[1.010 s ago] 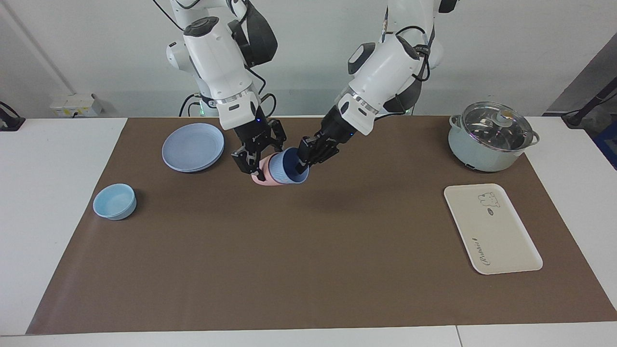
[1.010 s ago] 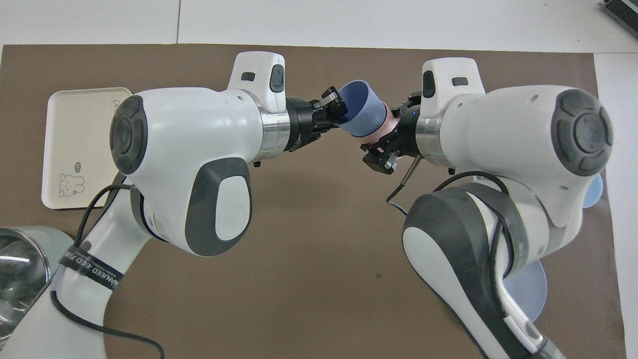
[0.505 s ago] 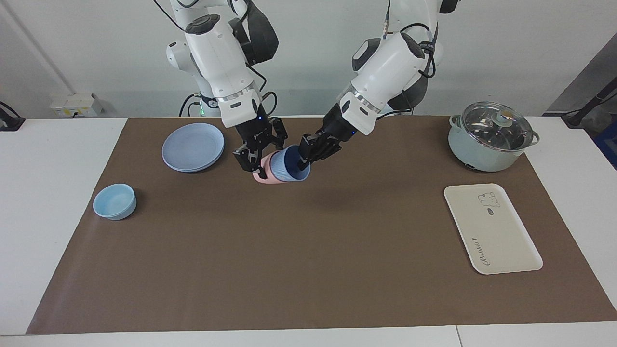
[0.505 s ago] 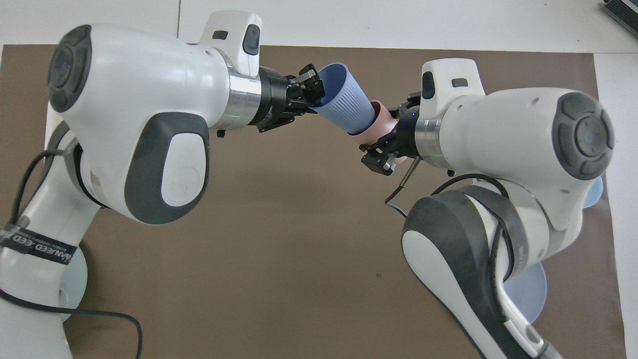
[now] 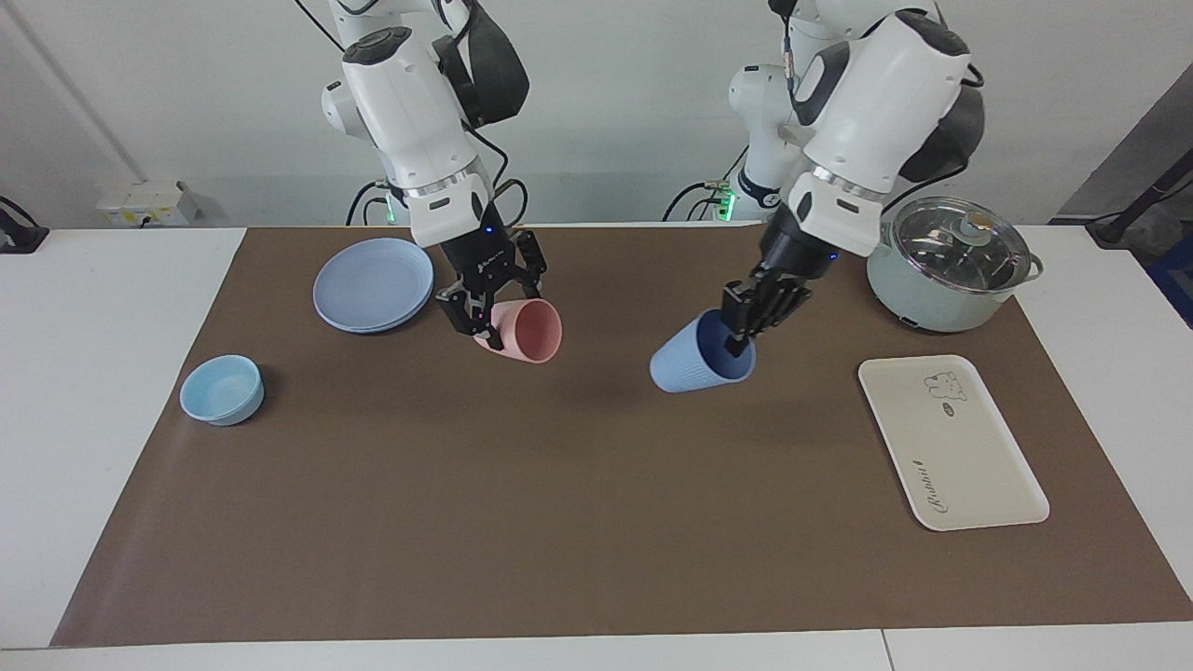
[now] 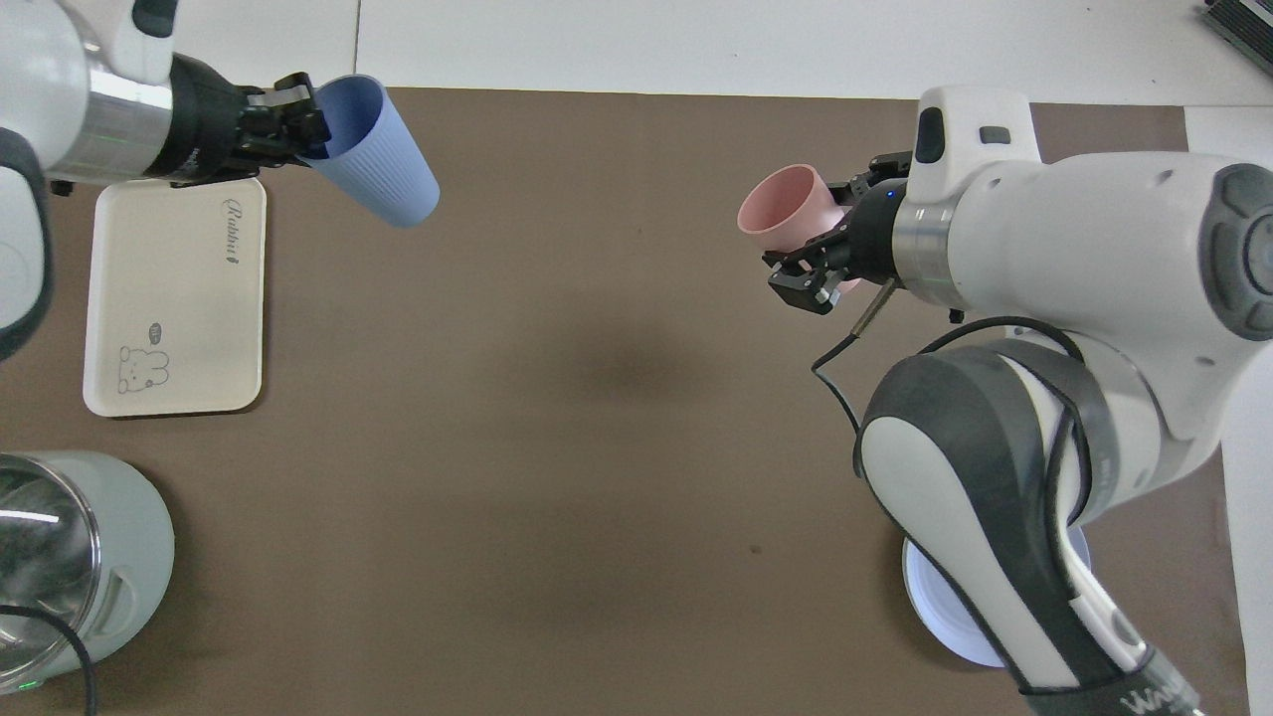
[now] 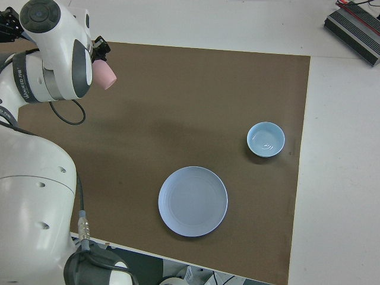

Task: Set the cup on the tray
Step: 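Carry the blue cup with the left gripper over the cream tray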

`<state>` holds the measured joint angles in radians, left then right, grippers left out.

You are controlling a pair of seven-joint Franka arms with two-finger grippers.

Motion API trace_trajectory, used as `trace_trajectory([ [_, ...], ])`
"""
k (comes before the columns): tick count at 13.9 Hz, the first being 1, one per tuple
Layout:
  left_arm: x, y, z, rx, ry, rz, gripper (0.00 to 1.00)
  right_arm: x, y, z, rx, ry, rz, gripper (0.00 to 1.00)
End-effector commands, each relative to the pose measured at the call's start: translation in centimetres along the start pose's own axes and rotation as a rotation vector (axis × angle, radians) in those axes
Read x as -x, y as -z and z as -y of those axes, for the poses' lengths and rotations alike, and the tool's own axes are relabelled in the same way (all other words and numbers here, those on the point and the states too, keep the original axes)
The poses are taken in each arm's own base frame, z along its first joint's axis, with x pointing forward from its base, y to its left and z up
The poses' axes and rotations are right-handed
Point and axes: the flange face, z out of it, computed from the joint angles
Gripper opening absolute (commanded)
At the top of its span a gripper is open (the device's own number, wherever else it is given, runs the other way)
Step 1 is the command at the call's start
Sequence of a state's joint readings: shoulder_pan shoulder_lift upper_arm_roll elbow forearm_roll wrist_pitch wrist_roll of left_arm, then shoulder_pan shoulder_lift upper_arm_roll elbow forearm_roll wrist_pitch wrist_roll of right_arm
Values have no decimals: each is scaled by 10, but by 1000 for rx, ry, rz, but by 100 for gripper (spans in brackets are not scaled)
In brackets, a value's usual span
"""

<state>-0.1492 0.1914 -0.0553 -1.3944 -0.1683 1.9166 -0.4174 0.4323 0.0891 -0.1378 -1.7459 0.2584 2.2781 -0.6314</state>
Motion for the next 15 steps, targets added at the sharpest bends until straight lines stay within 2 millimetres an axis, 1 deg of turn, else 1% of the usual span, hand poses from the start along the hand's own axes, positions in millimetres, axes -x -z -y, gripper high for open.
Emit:
trace_trajectory([
  [1,-16,2,80,-63,-118,-8,0,33,-3,-51,-14,-152,-132,0],
  [2,-20,4,110,-74,-166,-29,0,49,-12,-73,-52,-188,-205,0],
  [3,-23,1,137,-86,-192,-51,0,68,-24,-98,-84,-191,-270,0],
  [4,-26,3,159,-96,-202,-82,0,88,-40,-119,-109,-173,-350,0],
  [5,-30,5,185,-106,-203,-109,0,105,-56,-134,-122,-152,-430,0],
  [6,-30,5,206,-116,-218,-127,0,120,-68,-146,-122,-122,-483,0],
  [7,-28,-2,224,-128,-229,-130,0,134,-76,-157,-114,-82,-499,0],
  [9,-24,-29,248,-119,-220,-167,0,167,-94,-179,-116,29,-519,0],
  [10,-24,-42,265,-110,-182,-194,0,188,-107,-190,-130,56,-562,0],
  [11,-25,-60,284,-120,-167,-214,0,213,-127,-200,-167,88,-607,0],
  [12,-28,-75,301,-138,-175,-238,0,242,-150,-212,-192,108,-679,0],
  [13,-32,-89,315,-150,-171,-253,0,254,-163,-214,-221,106,-741,0],
  [14,-34,-97,322,-156,-164,-265,0,258,-167,-209,-247,102,-759,0],
  [15,-34,-113,326,-155,-158,-257,0,268,-173,-203,-264,84,-755,0],
])
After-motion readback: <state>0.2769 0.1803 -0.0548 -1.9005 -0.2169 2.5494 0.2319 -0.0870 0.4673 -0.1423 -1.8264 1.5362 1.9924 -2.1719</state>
